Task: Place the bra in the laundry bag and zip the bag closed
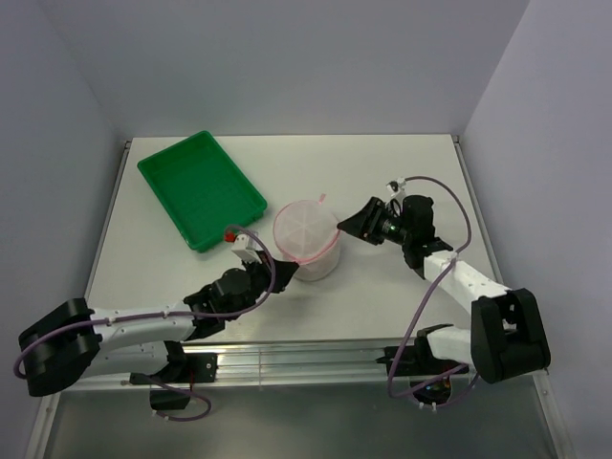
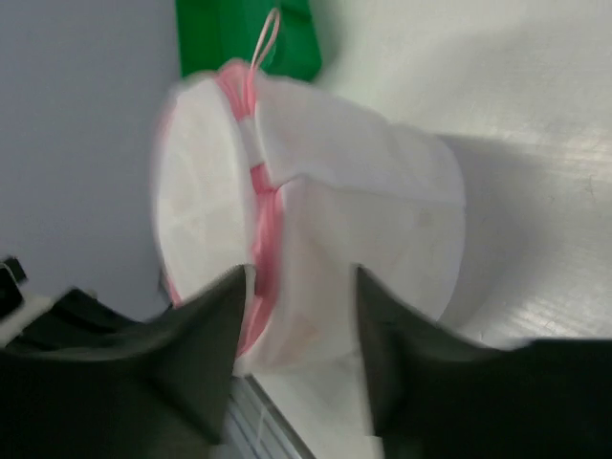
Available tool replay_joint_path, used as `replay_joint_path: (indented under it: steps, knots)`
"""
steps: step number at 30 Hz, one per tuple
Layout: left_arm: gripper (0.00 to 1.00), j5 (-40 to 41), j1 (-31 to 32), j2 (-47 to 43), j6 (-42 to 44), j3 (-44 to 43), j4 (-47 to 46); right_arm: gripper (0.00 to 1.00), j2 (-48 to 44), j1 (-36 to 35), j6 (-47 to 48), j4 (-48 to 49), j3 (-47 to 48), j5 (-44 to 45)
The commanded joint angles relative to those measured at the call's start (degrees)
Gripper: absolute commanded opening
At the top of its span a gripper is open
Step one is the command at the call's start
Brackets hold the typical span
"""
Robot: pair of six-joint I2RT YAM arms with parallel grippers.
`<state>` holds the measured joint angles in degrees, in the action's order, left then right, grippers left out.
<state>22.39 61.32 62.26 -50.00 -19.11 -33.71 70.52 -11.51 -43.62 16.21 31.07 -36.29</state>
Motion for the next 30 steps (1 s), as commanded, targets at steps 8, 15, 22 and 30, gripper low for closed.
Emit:
replay_joint_path:
  steps: [8, 15, 22, 30]
  knots:
    - [0.0, -2.61, 1.17, 12.18, 1.22, -7.77, -15.15, 0.87, -17.75, -2.99, 4.16, -11.63, -3.09, 13.43]
    - [0.0, -6.57, 1.52, 17.71, -0.36, -10.07, -18.93, 0.68, -26.66, -7.21, -3.14, -11.55, -10.76, 13.96]
    - [0.0, -4.03, 1.7, 15.18, 0.07, -9.01, -18.85, 0.64, -32.81, -8.44, -4.29, -15.75, -11.21, 20.64]
    - [0.0, -1.83, 1.7, 13.24, 0.43, -8.31, -19.55, 0.78, -37.29, -9.67, -3.67, -20.25, -9.36, 21.88]
